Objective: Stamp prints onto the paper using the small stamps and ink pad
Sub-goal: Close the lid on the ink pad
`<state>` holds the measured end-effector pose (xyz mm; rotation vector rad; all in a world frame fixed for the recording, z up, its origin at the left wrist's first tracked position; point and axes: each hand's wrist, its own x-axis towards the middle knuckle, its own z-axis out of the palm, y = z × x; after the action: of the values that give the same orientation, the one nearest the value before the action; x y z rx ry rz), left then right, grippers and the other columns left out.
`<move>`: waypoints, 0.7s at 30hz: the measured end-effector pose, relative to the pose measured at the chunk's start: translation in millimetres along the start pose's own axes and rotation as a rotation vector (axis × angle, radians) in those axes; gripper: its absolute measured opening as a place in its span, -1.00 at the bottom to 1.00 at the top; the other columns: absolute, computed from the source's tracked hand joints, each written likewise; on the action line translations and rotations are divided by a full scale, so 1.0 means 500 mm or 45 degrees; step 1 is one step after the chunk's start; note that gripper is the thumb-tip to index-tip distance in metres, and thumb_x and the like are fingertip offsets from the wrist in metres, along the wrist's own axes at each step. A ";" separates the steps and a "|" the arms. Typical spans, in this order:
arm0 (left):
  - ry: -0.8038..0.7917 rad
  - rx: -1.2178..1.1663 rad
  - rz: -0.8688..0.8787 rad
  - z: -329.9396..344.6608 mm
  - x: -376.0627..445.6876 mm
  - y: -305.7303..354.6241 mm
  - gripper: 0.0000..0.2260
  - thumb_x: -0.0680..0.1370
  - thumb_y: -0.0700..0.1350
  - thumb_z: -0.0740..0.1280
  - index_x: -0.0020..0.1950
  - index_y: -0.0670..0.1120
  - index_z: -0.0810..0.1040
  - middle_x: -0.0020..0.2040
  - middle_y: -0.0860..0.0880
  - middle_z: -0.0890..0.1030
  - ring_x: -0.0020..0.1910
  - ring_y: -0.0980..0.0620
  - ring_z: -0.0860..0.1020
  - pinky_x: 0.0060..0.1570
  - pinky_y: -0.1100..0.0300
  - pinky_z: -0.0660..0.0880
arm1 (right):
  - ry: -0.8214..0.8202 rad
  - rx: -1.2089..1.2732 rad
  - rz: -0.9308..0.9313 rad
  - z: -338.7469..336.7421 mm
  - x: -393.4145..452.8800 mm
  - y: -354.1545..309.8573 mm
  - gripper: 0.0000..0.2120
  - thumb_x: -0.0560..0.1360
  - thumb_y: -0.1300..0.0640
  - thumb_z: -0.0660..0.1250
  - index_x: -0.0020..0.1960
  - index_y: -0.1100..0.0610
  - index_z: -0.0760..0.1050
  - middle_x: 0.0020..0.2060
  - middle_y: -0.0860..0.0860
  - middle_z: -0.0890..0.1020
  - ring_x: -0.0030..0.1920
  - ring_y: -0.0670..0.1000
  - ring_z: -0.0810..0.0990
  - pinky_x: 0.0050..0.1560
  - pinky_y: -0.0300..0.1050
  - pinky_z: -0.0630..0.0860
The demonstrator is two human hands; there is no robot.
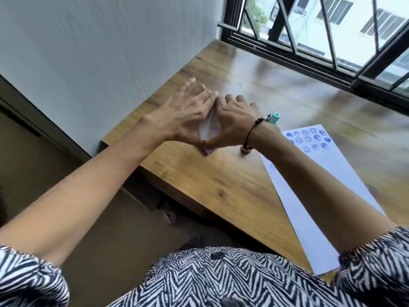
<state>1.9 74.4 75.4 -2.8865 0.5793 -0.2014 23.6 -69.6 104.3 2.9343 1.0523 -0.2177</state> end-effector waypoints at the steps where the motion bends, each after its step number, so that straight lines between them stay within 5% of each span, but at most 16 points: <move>1: -0.026 -0.017 -0.001 0.005 0.001 -0.004 0.02 0.26 0.43 0.18 0.44 -0.24 -0.03 0.41 -0.22 0.29 0.42 -0.19 0.20 0.46 -0.12 -0.05 | 0.003 -0.005 0.006 0.001 0.003 0.001 0.00 0.15 -0.35 0.39 0.35 0.24 0.17 0.15 0.13 0.43 0.17 0.14 0.37 0.08 0.06 0.36; 6: -0.238 -0.489 -0.206 0.035 -0.023 -0.025 0.11 0.19 0.41 0.27 0.43 0.00 -0.36 0.51 -0.20 0.05 0.49 -0.18 0.03 0.46 -0.11 -0.06 | -0.017 -0.030 0.132 0.013 0.002 0.004 -0.29 0.13 -0.42 0.38 -0.07 0.14 0.33 -0.12 0.08 0.48 0.07 0.15 0.42 -0.08 -0.01 0.26; 13: -0.126 -0.868 -0.495 0.100 -0.075 0.056 0.19 0.21 0.24 0.45 0.41 -0.12 -0.39 0.41 -0.18 0.25 0.39 -0.15 0.15 0.44 -0.14 0.04 | -0.073 0.030 0.235 0.062 0.018 -0.025 -0.33 0.26 -0.23 0.40 0.13 0.22 0.33 0.06 0.15 0.52 0.18 0.21 0.37 -0.10 -0.05 0.25; 21: 0.106 -0.942 -0.628 0.120 -0.074 0.103 0.13 0.23 0.19 0.45 0.44 -0.14 -0.31 0.35 -0.16 0.34 0.30 -0.20 0.25 0.38 -0.11 0.15 | -0.156 0.065 0.291 0.089 0.032 -0.023 -0.30 0.27 -0.29 0.37 0.14 0.20 0.27 0.07 0.17 0.55 0.21 0.21 0.37 -0.11 -0.09 0.23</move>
<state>-40.8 51.7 2.8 -3.7153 -0.1084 -0.2069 23.0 -53.5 58.2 3.0072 0.6993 -0.4178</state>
